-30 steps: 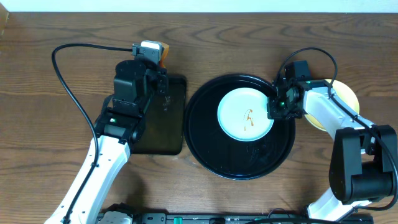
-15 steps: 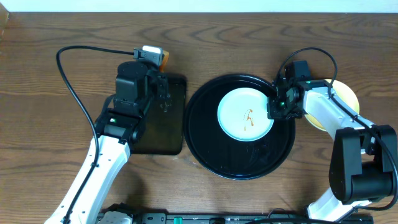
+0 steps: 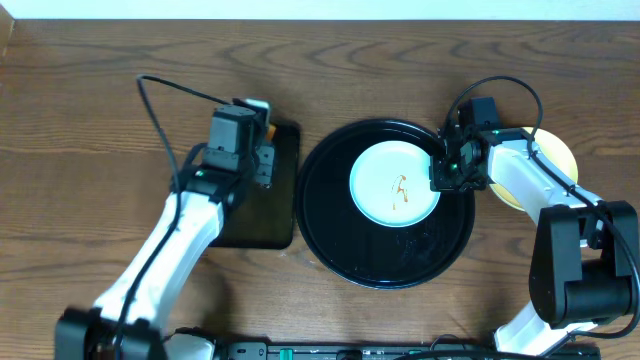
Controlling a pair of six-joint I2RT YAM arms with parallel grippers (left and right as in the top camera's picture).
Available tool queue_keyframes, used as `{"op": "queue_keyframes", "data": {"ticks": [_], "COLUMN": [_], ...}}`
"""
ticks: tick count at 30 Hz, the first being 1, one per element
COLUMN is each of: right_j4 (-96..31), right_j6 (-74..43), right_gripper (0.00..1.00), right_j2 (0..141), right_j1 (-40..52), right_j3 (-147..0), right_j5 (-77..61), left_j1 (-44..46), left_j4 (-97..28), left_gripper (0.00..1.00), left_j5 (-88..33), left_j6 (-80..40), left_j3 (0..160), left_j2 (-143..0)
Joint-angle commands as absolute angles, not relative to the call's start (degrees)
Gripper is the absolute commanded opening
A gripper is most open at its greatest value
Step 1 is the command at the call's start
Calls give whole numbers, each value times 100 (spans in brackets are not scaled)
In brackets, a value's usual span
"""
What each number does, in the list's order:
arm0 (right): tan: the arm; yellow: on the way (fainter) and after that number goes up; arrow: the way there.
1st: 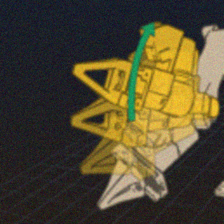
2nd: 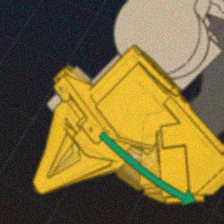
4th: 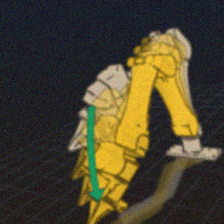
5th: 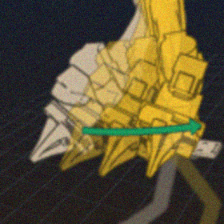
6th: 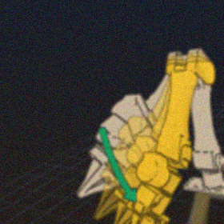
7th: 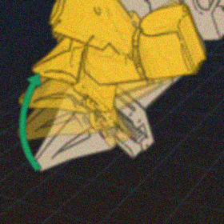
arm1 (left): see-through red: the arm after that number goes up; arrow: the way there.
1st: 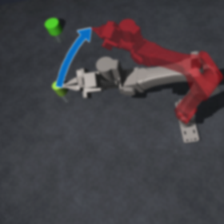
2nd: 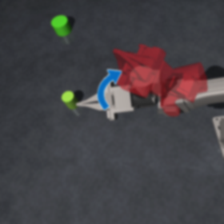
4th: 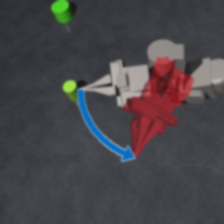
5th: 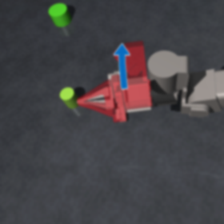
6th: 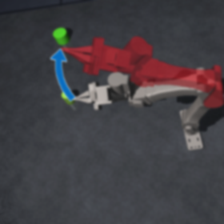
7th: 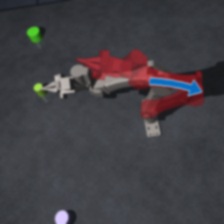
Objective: Clean dirty plates on tray and stack at the side
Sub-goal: 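Grasp the sponge in the water tray with the left gripper, then scrub the held pale green plate with the sponge in the left gripper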
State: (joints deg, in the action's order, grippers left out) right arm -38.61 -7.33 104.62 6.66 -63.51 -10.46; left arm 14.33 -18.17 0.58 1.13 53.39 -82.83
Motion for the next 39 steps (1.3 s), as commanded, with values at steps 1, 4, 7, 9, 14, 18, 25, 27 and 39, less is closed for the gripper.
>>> {"op": "queue_keyframes", "data": {"ticks": [1,4,7,9,14,18,25,27,39], "right_j4": [-3865,-3876,-3879,-3879,-3885,-3911,-4016,-4110,-3898], "right_j6": [-657,-657,-657,-657,-657,-657,-668,-683,-1247], "right_gripper": [1,1,1,1,1,1,1,1,1], "right_j2": [10473,10473,10473,10473,10473,10473,10473,10473,10475], "right_j1": [722,722,722,722,722,722,825,972,1603], "right_j3": [-6305,-6305,-6302,-6305,-6305,-6302,-6302,-6302,-6302], "right_j5": [-930,-930,-932,-941,-958,-1157,-1535,-1570,-1459], "left_j1": [1404,1404,1404,1404,1404,1404,1404,1406,2530], "left_j4": [-1887,-1968,-2008,-2032,-2078,-2143,-2171,-2134,-1166], "left_gripper": [8,8,8,8,8,8,7,8,8], "left_j5": [106,104,104,106,102,-224,-1516,-1999,-1990], "left_j6": [-303,-600,-893,-1168,-1750,-1839,-2073,-2545,-3065], "left_j3": [5498,5498,5498,5498,5498,5498,5500,5500,5498], "left_j2": [-8829,-9179,-9386,-9408,-9397,-9378,-9024,-8683,-8781]}}
